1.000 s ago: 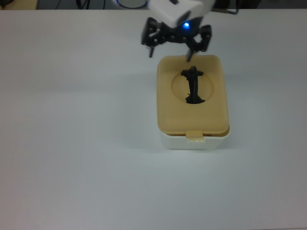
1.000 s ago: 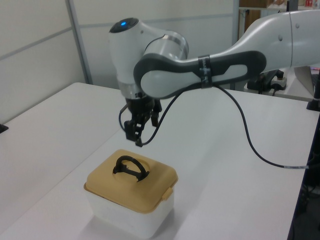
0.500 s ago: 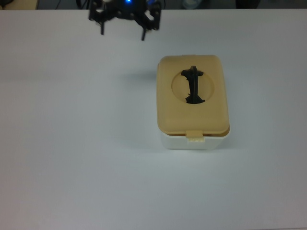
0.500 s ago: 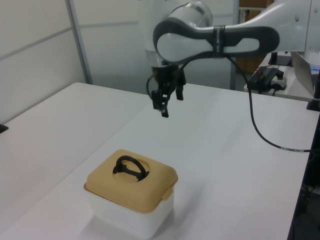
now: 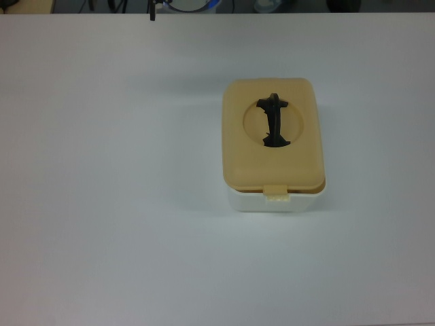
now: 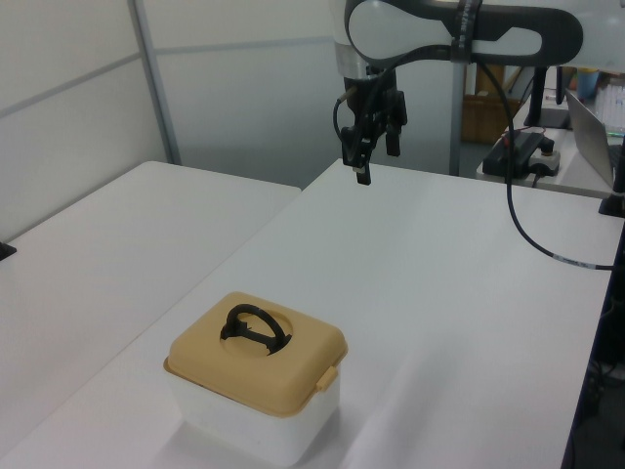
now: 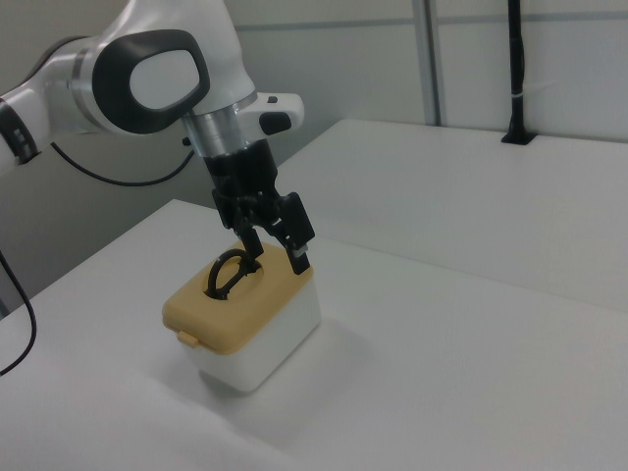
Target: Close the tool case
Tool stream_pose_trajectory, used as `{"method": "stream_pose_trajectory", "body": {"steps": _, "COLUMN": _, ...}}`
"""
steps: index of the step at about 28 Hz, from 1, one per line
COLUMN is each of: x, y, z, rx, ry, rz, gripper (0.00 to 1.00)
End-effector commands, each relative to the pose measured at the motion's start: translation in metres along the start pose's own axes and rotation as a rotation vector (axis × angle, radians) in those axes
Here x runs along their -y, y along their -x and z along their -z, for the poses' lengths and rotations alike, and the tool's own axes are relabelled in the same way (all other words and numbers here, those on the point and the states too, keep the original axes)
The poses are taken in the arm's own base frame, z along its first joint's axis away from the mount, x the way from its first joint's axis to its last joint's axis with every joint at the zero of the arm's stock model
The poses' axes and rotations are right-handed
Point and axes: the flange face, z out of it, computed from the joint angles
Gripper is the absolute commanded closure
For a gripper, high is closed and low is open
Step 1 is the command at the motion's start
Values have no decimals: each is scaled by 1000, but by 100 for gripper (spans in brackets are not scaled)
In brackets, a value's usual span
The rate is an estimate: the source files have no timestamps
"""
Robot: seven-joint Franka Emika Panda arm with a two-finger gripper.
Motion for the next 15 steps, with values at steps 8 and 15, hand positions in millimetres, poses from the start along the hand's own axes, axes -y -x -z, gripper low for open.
{"method": "stream_pose_trajectory", "body": {"steps": 8, "x": -11, "y": 2, "z": 0, "rx": 7, "ry": -28, "rz": 26, "gripper": 0}}
{"method": "stream_pose_trajectory", "body": {"steps": 15, "x": -11, "y": 4, "z": 1, "rx": 7, "ry": -28, "rz": 29, "gripper": 0}}
